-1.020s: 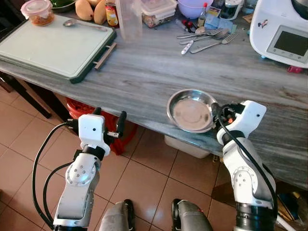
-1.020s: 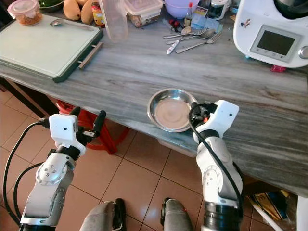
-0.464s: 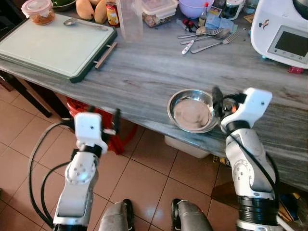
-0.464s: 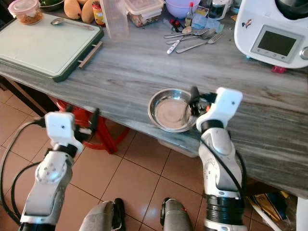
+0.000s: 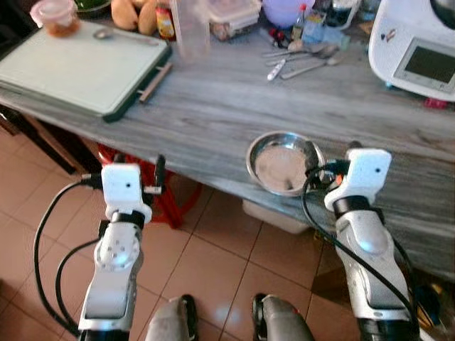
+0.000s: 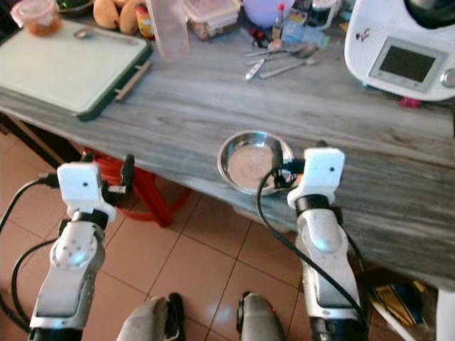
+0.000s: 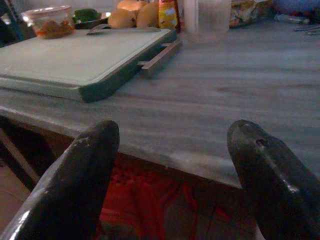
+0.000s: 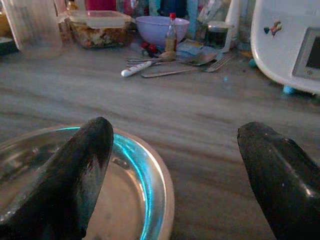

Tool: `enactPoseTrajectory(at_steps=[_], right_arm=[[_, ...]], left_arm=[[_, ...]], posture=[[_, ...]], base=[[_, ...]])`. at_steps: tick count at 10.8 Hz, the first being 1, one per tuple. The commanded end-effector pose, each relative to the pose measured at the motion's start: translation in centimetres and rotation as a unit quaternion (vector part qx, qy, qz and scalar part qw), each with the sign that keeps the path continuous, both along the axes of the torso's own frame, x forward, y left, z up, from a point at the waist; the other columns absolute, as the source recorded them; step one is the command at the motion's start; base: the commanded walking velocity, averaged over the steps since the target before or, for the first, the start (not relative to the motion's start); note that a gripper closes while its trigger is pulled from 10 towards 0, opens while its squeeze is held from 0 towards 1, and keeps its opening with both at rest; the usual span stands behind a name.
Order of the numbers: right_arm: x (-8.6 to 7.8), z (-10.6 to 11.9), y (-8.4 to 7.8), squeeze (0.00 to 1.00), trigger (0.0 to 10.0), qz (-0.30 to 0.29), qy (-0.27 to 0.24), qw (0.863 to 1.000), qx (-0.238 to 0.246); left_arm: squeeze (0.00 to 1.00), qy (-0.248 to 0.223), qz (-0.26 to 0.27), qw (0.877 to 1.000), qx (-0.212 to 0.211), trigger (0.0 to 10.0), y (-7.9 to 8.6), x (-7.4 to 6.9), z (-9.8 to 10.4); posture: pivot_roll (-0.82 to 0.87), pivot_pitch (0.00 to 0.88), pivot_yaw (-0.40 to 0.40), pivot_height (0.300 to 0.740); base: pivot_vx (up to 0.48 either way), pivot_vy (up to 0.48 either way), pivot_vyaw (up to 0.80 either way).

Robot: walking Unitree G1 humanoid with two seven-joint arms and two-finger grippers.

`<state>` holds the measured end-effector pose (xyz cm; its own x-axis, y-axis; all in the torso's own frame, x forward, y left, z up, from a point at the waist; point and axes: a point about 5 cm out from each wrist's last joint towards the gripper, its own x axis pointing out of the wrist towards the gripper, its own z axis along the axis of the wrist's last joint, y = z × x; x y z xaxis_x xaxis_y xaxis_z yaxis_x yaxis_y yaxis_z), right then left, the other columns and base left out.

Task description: Setting the table

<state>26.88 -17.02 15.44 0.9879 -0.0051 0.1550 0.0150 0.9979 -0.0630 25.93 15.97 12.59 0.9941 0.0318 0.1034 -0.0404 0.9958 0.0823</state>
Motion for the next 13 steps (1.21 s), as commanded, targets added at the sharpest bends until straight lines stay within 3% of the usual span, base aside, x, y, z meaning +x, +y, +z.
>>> enactPoseTrajectory(at_steps=[1,3,7,10,13], right_arm=[[-0.21,0.33,0.23,0.0,10.0,0.007,-0.01,1.0,-0.008],[0.48,0.87,0.8,0.0,10.0,0.03,-0.023,0.999,-0.033],[0.35,0.51,0.83,0.0,10.0,0.03,-0.021,0.999,-0.036],[0.47,0.34,0.53,0.0,10.0,0.021,-0.015,0.999,-0.023],[0.43,0.19,0.5,0.0,10.0,0.02,-0.01,0.999,-0.023]], left_arm=[[0.0,0.0,0.013,1.0,0.004,10.0,0.48,-0.24,-0.01],[0.0,-0.006,0.013,1.0,-0.004,10.0,0.24,0.29,0.13],[0.0,0.002,0.004,1.0,-0.007,10.0,0.13,0.01,-0.17],[0.0,0.003,0.0,1.0,-0.004,10.0,0.19,0.22,-0.13],[0.0,0.008,-0.004,1.0,-0.006,10.0,0.08,0.01,-0.38]], posture=[[-0.04,0.153,0.013,0.74],[-0.05,0.131,0.004,0.74],[-0.04,0.132,0.004,0.74],[-0.05,0.136,0.005,0.74],[-0.05,0.142,-0.002,0.74]], base=[[0.0,0.0,0.0],[0.0,0.0,0.0],[0.0,0.284,0.73],[0.0,0.426,0.0],[0.0,0.428,-0.8]])
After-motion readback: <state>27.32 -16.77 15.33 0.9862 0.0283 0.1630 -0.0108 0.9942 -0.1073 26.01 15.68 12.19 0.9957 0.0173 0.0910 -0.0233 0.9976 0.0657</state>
